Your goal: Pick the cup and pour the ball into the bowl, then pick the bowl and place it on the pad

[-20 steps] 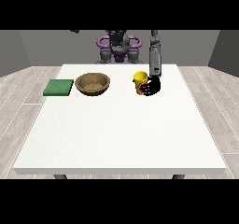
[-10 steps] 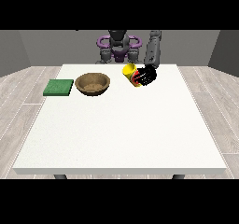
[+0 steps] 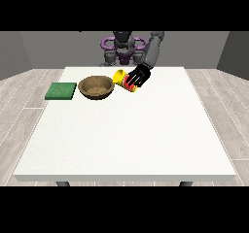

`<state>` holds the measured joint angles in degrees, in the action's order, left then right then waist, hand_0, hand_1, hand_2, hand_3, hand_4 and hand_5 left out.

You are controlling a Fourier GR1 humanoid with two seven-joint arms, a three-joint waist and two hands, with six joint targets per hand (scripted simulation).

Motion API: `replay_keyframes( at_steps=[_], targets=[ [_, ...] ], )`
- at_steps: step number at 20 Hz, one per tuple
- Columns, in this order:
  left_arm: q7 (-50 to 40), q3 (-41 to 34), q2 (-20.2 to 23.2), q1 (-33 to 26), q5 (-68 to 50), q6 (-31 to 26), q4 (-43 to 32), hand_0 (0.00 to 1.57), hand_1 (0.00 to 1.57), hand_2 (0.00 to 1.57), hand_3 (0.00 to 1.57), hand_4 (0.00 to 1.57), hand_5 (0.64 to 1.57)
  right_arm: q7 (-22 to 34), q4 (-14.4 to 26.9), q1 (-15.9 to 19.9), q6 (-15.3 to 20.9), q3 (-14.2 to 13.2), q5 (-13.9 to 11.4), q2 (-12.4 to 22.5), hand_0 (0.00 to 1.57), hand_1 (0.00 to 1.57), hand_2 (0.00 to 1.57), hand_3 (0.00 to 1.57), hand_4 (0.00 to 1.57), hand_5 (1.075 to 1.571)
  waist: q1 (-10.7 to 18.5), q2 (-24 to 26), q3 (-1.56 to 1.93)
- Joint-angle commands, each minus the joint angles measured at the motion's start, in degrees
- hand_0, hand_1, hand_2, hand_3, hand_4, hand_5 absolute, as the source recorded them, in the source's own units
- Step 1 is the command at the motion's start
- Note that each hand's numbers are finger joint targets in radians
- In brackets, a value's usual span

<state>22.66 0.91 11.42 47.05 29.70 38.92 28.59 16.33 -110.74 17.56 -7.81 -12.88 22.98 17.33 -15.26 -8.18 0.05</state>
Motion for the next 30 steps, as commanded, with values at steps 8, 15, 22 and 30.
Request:
replay_keyframes(
  at_steps=[8,15,22,30],
  targets=[
    [-19.5,12.6,3.2,9.9,22.7,9.9,-10.4,1.37,1.37,1.57,1.57,0.83,1.552,-0.3,4.3,1.7,0.8,2.7,-2.7,-1.6,0.0,0.0,0.0,0.0,0.35,1.562,0.1,2.8,0.12],
    [-34.3,25.0,-6.1,11.5,39.1,8.9,-18.2,1.31,1.31,1.4,1.41,0.95,1.47,-1.8,8.6,0.2,0.3,3.7,-3.9,-2.9,0.0,0.0,0.0,0.0,0.38,1.566,0.8,6.6,0.05],
    [-43.8,38.9,-10.1,17.7,54.9,-2.1,-23.0,1.5,1.5,1.57,1.57,1.02,1.515,-3.9,15.6,-0.7,-0.1,1.3,-4.7,-2.1,0.0,0.0,0.0,0.0,0.38,1.566,4.7,11.4,0.12],
    [-47.8,42.6,-11.4,16.0,59.3,-14.5,-11.8,1.5,1.5,1.57,1.57,1.06,1.507,-5.0,19.5,2.3,-0.6,0.5,-4.6,-1.6,0.0,0.0,0.0,0.0,0.38,1.564,5.2,11.0,-0.03]
  ],
)
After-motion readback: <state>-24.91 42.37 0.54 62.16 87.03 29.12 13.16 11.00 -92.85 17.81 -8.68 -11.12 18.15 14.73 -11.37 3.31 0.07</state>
